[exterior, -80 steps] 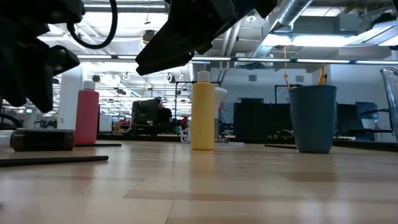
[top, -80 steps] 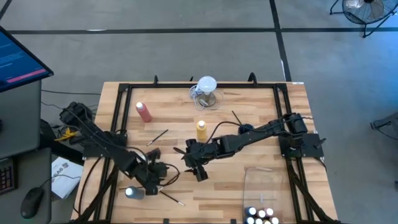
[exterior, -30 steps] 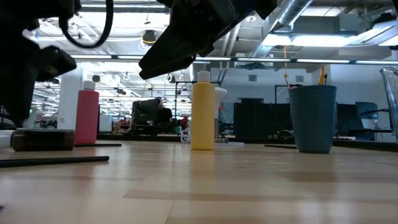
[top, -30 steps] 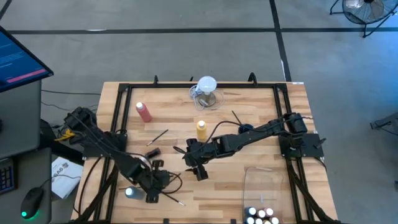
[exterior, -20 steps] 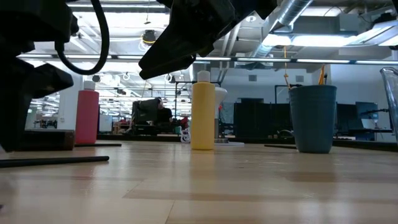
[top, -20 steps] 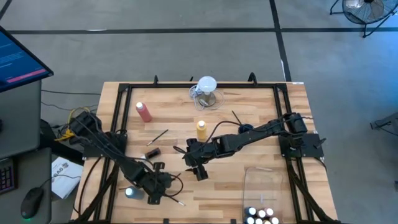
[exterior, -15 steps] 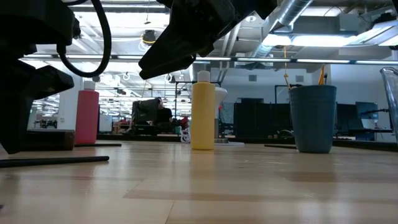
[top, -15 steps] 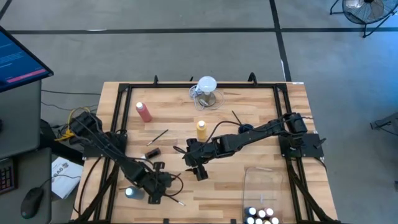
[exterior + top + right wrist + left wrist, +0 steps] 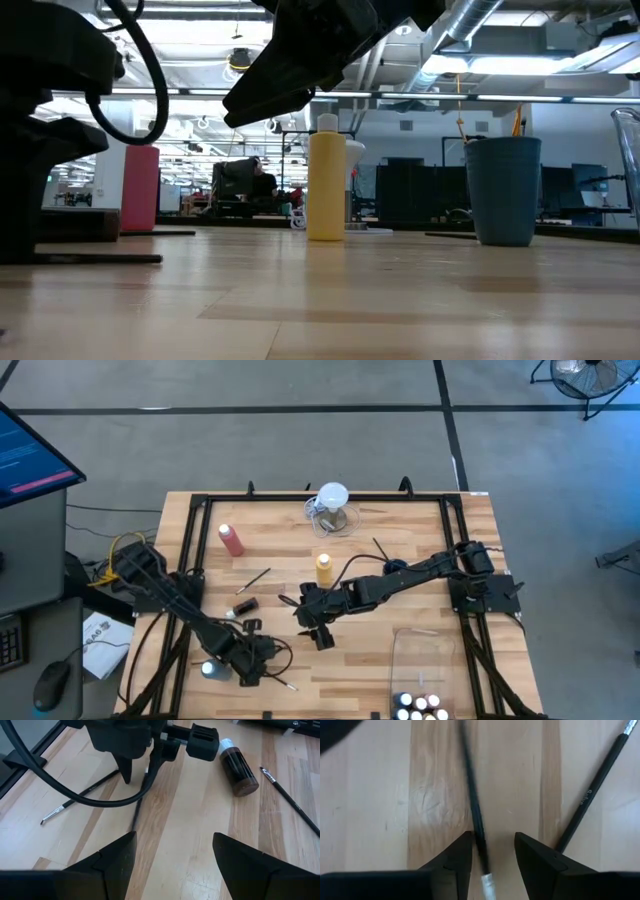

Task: Pick & Place Paint Supplies
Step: Put the black silver paintbrush into the blue cup

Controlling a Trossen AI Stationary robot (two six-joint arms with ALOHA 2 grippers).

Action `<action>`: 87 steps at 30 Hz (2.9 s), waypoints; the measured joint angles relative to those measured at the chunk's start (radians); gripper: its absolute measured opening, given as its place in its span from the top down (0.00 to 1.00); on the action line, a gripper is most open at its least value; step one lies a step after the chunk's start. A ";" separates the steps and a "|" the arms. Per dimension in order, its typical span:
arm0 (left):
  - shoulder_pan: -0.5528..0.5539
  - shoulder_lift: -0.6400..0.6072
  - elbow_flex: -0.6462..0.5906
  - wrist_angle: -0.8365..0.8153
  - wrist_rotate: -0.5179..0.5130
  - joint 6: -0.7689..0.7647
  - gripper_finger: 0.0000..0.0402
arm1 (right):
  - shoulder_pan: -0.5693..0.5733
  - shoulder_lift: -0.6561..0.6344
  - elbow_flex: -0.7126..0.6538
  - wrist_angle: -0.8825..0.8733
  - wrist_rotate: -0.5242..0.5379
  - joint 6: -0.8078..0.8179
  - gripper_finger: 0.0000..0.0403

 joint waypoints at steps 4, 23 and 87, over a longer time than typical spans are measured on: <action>-0.003 0.015 0.000 -0.004 0.004 -0.011 0.68 | 0.000 0.000 0.000 0.000 0.000 0.000 0.37; 0.096 -0.025 -0.004 -0.112 -0.055 0.079 0.68 | 0.002 0.000 0.000 0.003 0.000 0.071 0.37; 0.235 -0.224 -0.225 0.165 -0.089 -0.047 0.68 | -0.011 0.231 0.129 -0.266 0.082 0.270 0.84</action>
